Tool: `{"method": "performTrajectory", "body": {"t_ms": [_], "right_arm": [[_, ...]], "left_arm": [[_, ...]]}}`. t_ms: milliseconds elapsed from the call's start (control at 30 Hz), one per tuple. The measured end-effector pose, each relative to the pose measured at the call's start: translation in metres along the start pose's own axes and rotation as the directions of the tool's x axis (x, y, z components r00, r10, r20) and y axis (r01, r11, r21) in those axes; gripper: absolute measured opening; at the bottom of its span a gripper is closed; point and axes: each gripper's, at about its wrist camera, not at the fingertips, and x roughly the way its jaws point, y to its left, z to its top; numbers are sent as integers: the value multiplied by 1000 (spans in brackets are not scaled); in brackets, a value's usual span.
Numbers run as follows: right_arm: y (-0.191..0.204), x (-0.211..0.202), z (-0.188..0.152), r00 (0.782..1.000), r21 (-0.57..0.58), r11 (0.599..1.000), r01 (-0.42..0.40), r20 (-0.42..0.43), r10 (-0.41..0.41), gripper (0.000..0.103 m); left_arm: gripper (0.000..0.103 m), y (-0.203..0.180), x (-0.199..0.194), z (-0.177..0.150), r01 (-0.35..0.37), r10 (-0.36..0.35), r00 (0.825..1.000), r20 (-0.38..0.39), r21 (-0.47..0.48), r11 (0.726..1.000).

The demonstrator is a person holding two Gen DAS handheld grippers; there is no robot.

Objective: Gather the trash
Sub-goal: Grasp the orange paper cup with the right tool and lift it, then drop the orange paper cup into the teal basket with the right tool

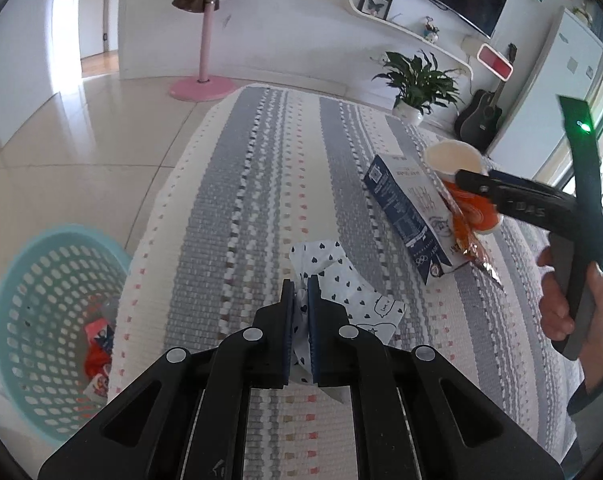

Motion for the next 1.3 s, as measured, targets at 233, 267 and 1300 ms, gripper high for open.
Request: {"method": "performTrajectory", "body": {"t_ms": [233, 267, 1300], "right_arm": [[-50, -38, -12, 988, 221, 964, -147, 77, 133, 55], [-55, -42, -15, 986, 240, 957, -160, 84, 144, 54], [-16, -93, -7, 971, 155, 975, -156, 207, 123, 42]], "left_arm": [[5, -1, -5, 3, 17, -17, 1000, 22, -7, 1000], [5, -2, -5, 3, 19, -19, 1000, 24, -7, 1000], [5, 26, -54, 18, 72, -51, 975, 215, -92, 993]]}}
